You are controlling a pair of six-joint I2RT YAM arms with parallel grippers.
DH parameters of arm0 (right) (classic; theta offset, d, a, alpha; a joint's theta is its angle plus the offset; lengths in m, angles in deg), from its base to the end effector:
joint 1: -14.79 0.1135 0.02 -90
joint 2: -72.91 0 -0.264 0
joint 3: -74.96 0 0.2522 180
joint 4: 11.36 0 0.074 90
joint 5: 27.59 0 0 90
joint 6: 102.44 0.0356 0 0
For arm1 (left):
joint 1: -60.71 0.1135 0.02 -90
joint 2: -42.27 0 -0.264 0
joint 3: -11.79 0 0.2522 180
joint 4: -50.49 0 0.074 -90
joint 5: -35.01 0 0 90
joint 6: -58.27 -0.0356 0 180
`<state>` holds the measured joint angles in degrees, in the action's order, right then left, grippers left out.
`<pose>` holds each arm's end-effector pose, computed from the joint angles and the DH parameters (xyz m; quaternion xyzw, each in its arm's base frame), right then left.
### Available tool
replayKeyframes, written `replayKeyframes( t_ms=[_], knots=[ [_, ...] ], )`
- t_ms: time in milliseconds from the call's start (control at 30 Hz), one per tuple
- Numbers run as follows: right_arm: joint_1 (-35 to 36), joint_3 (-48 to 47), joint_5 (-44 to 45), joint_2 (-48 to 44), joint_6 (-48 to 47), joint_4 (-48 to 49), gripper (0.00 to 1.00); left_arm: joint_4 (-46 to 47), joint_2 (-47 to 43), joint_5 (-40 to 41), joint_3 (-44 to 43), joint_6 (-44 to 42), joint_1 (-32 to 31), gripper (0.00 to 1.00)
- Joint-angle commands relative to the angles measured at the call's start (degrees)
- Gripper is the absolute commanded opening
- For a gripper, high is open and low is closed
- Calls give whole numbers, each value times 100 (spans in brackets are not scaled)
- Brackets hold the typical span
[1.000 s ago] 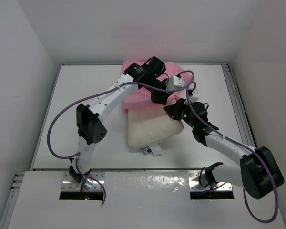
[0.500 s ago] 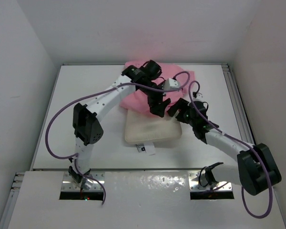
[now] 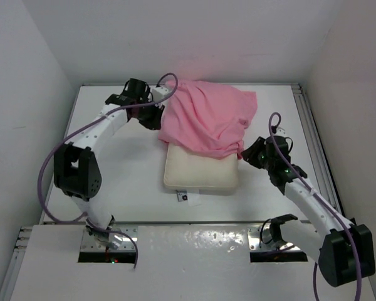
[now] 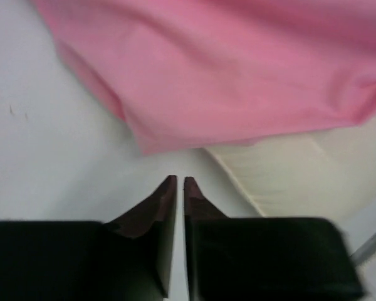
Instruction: Put the pillow into the pillowcase
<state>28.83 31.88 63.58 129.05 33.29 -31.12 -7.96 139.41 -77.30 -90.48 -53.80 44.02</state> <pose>0.2046 0.0504 0.2163 0.2444 0.8433 0.2307 0.4194 0.3485 -0.1186 0.3122 0.3665 0.8583 -0.1689 0.3170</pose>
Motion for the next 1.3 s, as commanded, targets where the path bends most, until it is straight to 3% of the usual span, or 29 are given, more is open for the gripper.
replayKeyframes(
  t_ms=[0, 100, 233, 367, 600, 633, 667, 700, 733, 767, 800, 933, 1067, 1133, 1267],
  knots=[
    [-243, 207, 112, 142, 409, 291, 31, 547, 419, 446, 368, 474, 280, 13],
    [-402, 103, -10, 712, 480, 565, 31, 952, 753, 613, 510, 563, 280, 35],
    [-420, -390, -283, 1724, 340, 565, 35, 1401, 1254, 745, 519, 589, 140, 52],
    [-350, -399, -416, 2198, 392, 1267, 43, 1900, 1535, 754, 519, 598, -80, 70],
    [-402, -478, -99, 2814, 533, 1881, 41, 2298, 2193, 658, 177, 940, -115, 75],
    [-402, -495, -230, 2884, 533, 1979, 39, 2324, 2256, 527, 115, 1010, -115, 74],
    [-402, -504, -301, 2937, 489, 2058, 36, 2342, 2317, 421, 89, 1037, -107, 63],
    [-402, -513, -371, 3051, 472, 2250, 19, 2333, 2396, 316, 45, 1081, -98, 51],
    [-394, -505, -485, 3104, 454, 2374, 9, 2298, 2423, 80, 10, 1116, -80, 38],
    [-402, -496, -643, 3148, 489, 2428, 1, 2219, 2423, -45, -43, 1117, -63, 12],
    [-411, -487, -731, 3123, 541, 2454, 0, 2149, 2371, -237, -61, 1117, -45, 0],
    [-350, -338, -1189, 2325, 778, 2323, 0, 1517, 1845, -652, -79, 915, 306, 0],
    [-323, -240, -1128, 884, 1121, 1805, 0, -52, 1133, -4, -692, 116, 491, 0],
    [-358, -389, -1005, 206, 1218, 1550, 0, -608, 1096, 288, -1569, -253, 578, 0],
    [-402, -1951, -1188, -7, 912, 674, 0, -1929, 1438, 209, -3888, -281, 711, 0]
  ],
)
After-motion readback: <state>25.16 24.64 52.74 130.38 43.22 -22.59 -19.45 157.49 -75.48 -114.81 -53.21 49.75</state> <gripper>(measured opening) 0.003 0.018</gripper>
